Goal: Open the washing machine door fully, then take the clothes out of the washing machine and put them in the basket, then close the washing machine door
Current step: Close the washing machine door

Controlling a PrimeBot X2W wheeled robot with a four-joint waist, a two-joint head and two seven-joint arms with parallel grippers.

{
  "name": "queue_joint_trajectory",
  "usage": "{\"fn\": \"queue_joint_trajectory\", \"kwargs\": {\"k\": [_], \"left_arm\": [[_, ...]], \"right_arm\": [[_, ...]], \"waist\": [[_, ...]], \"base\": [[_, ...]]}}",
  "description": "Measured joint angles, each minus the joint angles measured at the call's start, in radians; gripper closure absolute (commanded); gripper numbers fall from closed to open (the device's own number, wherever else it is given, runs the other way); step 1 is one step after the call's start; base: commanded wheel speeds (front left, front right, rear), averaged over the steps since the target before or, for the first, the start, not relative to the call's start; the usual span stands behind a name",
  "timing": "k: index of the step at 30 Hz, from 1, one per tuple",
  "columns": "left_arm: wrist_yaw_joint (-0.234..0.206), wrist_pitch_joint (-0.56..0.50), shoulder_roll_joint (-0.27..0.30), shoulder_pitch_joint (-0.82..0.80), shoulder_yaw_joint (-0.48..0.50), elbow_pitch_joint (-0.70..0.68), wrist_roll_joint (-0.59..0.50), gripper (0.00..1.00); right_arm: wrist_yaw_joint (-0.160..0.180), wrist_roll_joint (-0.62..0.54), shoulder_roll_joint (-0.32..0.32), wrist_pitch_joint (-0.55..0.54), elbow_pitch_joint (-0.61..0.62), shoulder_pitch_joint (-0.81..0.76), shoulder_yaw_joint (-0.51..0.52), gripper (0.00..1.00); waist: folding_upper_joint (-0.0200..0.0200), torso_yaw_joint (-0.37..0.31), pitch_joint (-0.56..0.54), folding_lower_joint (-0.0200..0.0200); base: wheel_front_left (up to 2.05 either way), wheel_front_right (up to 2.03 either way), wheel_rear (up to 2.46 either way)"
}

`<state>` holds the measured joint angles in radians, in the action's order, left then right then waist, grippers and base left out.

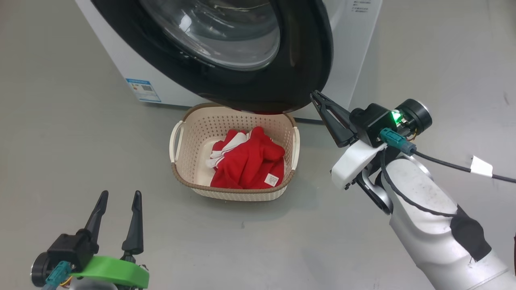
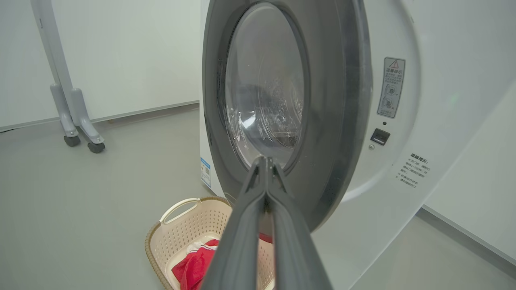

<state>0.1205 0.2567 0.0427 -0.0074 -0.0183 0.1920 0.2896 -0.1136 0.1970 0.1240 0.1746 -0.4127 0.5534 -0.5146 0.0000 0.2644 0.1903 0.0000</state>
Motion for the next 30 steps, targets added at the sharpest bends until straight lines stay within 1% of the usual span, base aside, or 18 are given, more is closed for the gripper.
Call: {"fn": "queue_joint_trajectory", "kwargs": {"k": [5, 16, 21, 22, 30], "left_arm": [[0.001, 0.0, -0.004, -0.031, -0.03, -0.004, 0.017, 0.0], [0.003, 0.0, -0.007, -0.116, -0.111, -0.022, 0.139, 0.0], [0.005, 0.0, -0.01, -0.147, -0.143, -0.026, 0.168, 0.0], [0.005, 0.0, -0.011, -0.153, -0.146, -0.027, 0.17, 0.0], [0.005, 0.0, -0.013, -0.178, -0.181, -0.034, 0.201, 0.0]], "right_arm": [[-0.008, -0.007, 0.026, -0.037, -0.032, 0.07, -0.019, 1.0], [-0.008, -0.012, 0.08, -0.086, -0.091, 0.253, -0.017, 1.0], [-0.009, -0.012, 0.112, -0.087, -0.121, 0.332, 0.002, 1.0], [-0.016, -0.012, 0.115, -0.087, -0.126, 0.347, 0.005, 1.0], [-0.017, -0.026, 0.14, -0.099, -0.158, 0.506, 0.028, 1.0]], "waist": [[0.0, 0.046, 0.053, 0.0], [0.0, 0.131, 0.188, 0.0], [0.0, 0.16, 0.248, 0.0], [0.0, 0.165, 0.259, 0.0], [0.0, 0.19, 0.337, 0.0]], "base": [[0.0, 0.0, 0.0], [0.0, 0.0, 0.0], [0.0, 0.0, 0.0], [0.0, 0.0, 0.0], [0.0, 0.0, 0.0]]}}
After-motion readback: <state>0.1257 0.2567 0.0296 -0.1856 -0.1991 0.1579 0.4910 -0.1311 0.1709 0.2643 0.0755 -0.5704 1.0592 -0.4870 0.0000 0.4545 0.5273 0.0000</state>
